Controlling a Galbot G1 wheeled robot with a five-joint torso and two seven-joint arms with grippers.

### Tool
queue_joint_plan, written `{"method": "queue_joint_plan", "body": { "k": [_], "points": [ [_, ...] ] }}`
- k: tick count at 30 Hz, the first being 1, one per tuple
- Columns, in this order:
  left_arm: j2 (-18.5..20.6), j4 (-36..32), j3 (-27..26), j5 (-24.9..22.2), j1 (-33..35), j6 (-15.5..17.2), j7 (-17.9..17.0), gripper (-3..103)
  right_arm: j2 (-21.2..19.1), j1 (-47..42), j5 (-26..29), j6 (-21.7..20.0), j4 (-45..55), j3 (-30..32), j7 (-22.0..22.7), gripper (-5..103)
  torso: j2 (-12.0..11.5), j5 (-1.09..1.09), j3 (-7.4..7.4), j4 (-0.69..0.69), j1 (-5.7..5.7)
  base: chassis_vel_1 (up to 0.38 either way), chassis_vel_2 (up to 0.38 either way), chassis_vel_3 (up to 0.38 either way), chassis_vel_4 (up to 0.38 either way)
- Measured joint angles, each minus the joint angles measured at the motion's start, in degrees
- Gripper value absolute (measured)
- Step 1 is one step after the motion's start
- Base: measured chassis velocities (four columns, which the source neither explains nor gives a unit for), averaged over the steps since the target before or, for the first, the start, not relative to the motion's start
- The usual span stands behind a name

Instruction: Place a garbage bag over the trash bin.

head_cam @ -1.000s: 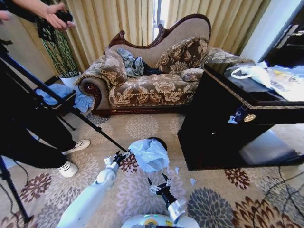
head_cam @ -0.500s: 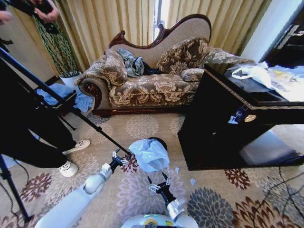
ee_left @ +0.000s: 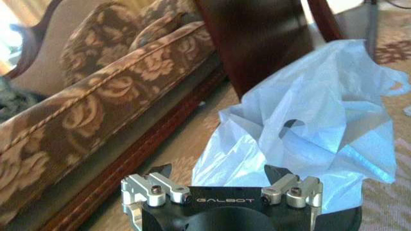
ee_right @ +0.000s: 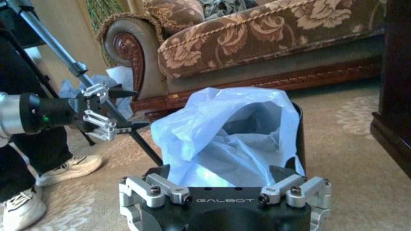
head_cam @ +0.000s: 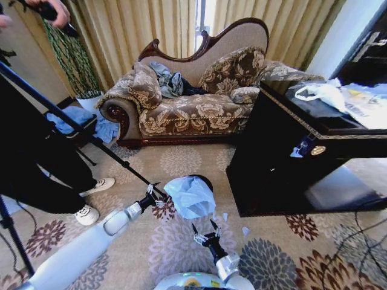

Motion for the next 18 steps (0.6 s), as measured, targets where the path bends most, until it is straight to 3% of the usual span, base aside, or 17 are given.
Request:
{"method": "queue_joint_plan", "body": {
  "k": [10,18],
  "points": [
    [-2.7,6.3,10.2,1.7,-8.3,-2.1,1.7,97,0.4,-0.9,-0.2,0.6,-0.2,1.1,-0.4,100,0.0,-0.01,0.0,-0.01,0.0,0.0,0.0,0.0,0.0],
    [-3.1,8.8,16.4,1.5,-13.8,-3.6,5.9,98,0.7,-1.2,-0.2,1.2,-0.8,2.4,-0.8,100,0.0,0.0,0.0,0.01,0.0,0.0,0.0,0.0,0.0]
  ]
}}
